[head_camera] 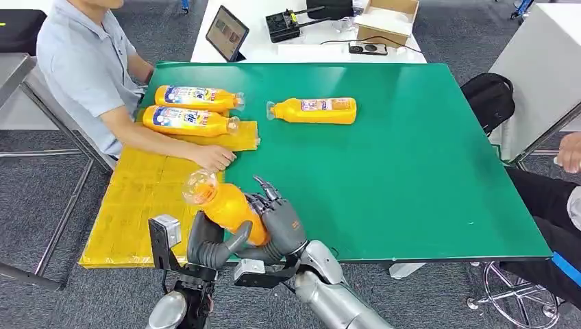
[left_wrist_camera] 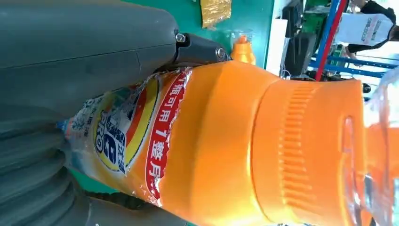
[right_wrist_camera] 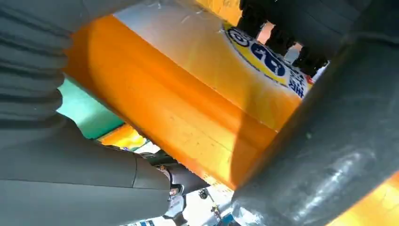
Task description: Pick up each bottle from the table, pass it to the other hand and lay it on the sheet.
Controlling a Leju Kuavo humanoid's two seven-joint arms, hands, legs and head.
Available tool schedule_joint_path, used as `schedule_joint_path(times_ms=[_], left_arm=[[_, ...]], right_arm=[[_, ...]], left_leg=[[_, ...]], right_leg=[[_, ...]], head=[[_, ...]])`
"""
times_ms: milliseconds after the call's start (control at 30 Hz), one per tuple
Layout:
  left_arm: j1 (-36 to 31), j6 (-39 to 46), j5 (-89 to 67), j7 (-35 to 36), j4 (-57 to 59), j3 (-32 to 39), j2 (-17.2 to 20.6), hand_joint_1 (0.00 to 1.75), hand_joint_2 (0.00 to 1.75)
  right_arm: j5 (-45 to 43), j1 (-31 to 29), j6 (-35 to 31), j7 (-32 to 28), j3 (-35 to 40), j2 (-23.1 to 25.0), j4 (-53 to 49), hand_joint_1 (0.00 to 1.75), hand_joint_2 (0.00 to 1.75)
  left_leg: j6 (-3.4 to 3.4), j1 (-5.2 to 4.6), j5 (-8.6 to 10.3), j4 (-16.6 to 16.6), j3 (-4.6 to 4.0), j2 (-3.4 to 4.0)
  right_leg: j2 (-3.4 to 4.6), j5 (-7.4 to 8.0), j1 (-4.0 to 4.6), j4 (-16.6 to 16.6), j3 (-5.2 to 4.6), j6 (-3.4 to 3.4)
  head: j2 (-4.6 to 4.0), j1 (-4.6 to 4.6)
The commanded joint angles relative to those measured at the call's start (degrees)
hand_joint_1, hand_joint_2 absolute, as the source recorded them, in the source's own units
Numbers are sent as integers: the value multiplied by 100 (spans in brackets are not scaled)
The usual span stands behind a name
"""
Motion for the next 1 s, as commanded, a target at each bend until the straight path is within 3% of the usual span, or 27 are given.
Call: schedule_joint_path(times_ms=[33,200,400,533,567,600,833,1000], left_arm=[[-602,84,-133,103,689,666,354,175,175],[-884,550,-1142,67,772,923,543,175,175],[-1364,532,-1666,158,1093,1140,592,175,175],[-1524,651,-1938,172,1252,1138,586,175,175],[-1717,1326,-2860,58,1455,1039,625,175,175],[-1864,1419,-3142,140,1599,1009,632,175,175],[-2410,1611,-4269,389,2331,807,755,175,175],[-3860,1242,-5814,979,4700,490,754,175,175]], right_arm=[[1177,276,-204,-465,-978,-35,-317,0,0],[1786,557,-204,-654,-2033,79,-972,0,0],[1884,661,-204,-654,-2304,142,-1341,0,0],[1744,647,-204,-654,-2206,108,-1329,0,0],[1581,627,-204,-654,-2034,72,-1362,0,0],[1579,635,-204,-654,-1973,80,-1420,0,0],[1165,618,-204,-654,-1631,22,-1525,0,0],[618,569,-204,-572,-1055,-177,-1762,0,0]], left_leg=[[6,0,4,-12,20,-11],[3,-1,5,-6,7,-12],[3,0,12,-2,0,-16],[6,0,12,-5,12,-17],[3,0,12,-4,6,-15],[3,0,12,-2,4,-14],[5,1,12,-5,16,-12],[6,3,16,0,9,-30]], right_leg=[[-19,-2,4,-9,22,-19],[-18,-1,2,-3,9,-12],[-16,0,3,2,5,-10],[-21,-2,3,-1,17,-16],[-18,-1,2,0,12,-12],[-16,-1,1,2,10,-11],[-17,0,5,0,19,-17],[-38,-3,7,5,19,-17]], head=[[0,0],[0,0],[0,2],[0,4],[0,2],[0,0],[0,0],[0,2]])
